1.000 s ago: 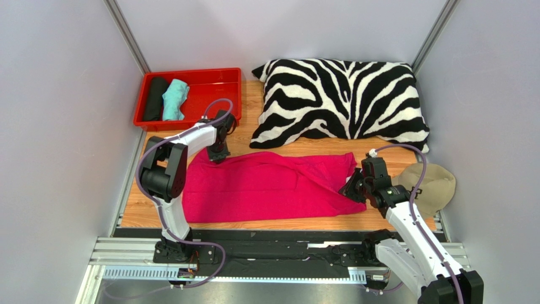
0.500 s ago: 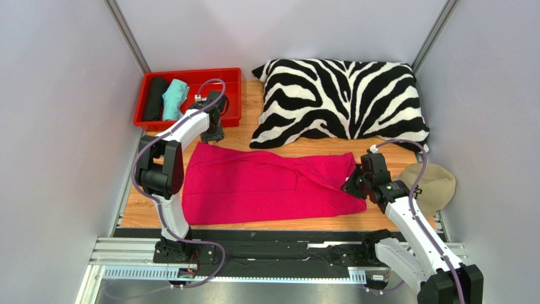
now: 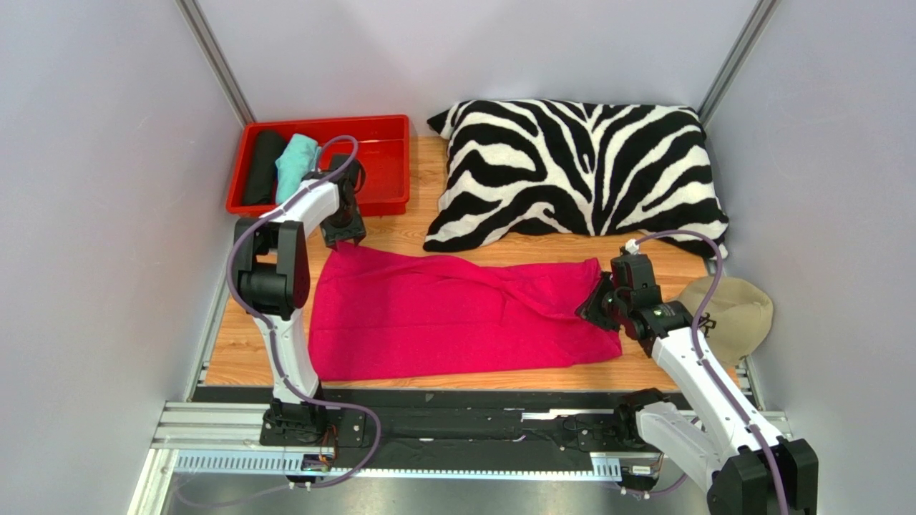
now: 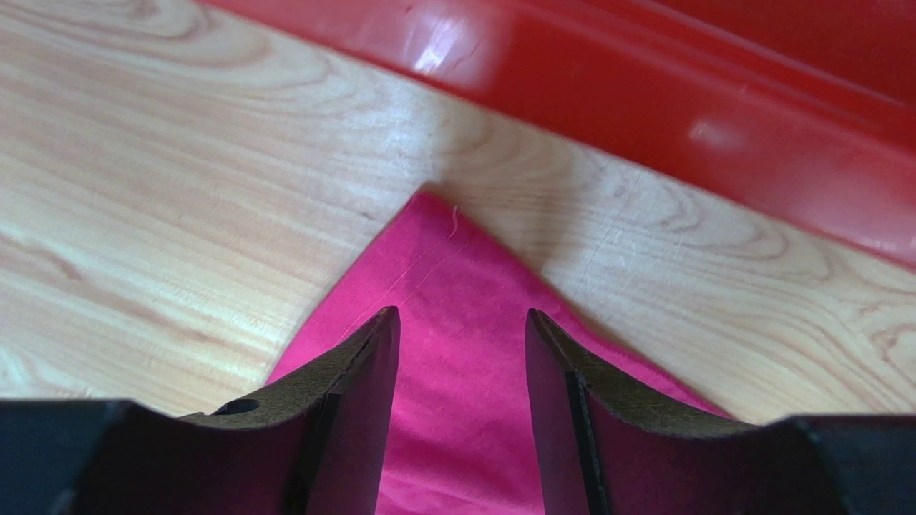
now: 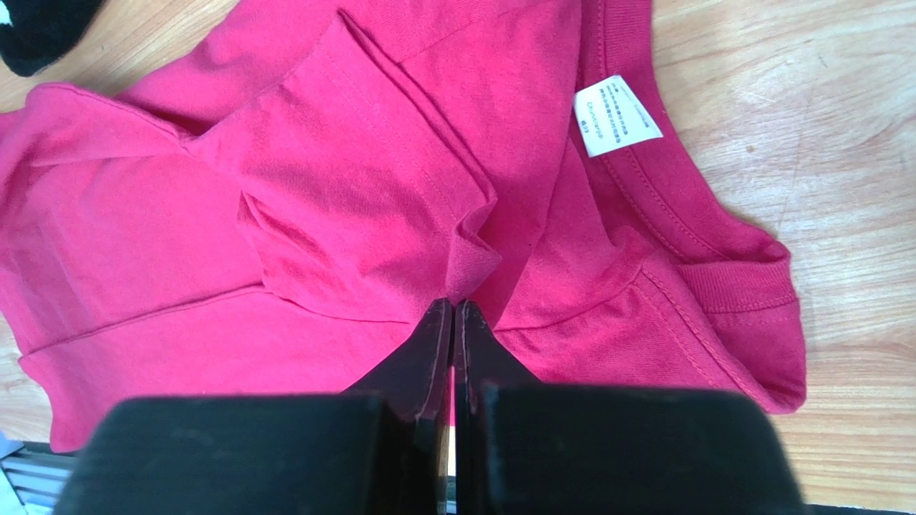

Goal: Roll the t-shirts
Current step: Pick up the T-shirt from the center of the board.

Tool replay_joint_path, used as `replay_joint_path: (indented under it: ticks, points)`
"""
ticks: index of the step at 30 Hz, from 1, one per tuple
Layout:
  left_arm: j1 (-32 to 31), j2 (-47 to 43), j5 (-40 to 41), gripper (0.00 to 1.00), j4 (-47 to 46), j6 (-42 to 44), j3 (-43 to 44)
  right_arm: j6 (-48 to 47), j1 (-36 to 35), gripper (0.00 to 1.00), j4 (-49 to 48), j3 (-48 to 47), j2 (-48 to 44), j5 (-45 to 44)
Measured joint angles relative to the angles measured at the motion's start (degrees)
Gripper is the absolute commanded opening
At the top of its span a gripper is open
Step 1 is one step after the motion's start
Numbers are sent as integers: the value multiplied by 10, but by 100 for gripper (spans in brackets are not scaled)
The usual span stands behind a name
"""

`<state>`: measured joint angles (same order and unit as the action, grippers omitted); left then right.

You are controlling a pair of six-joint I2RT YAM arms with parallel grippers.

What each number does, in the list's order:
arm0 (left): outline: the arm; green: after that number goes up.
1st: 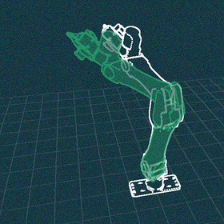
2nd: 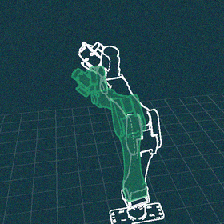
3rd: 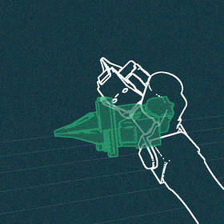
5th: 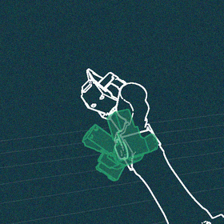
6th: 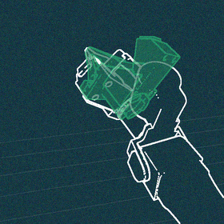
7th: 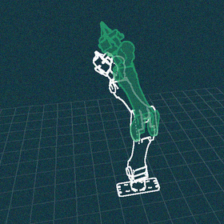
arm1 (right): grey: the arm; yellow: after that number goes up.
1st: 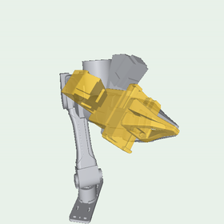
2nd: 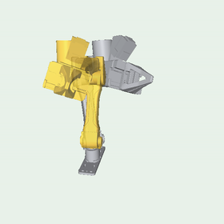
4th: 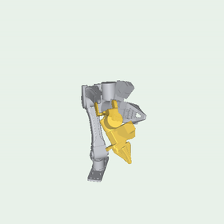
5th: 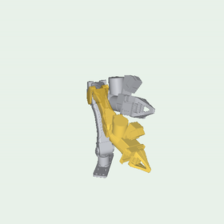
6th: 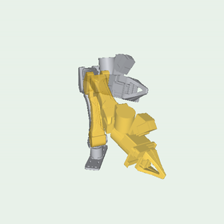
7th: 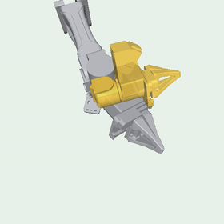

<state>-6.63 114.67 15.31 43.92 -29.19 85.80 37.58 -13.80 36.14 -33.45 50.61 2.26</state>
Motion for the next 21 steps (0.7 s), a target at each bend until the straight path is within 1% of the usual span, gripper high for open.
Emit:
replay_joint_path:
  ticks: [7, 16, 21]
  points:
    - [9, 22, -15, 54, 0, 0, 14, -3, 0, 0, -10, 0, 3, 8]
    - [22, 31, -14, 52, -1, 0, 36, -6, 0, 0, -26, 0, 9, 14]
    - [24, 38, -13, 50, 1, -2, 46, -9, 0, 0, -31, 0, 14, 17]
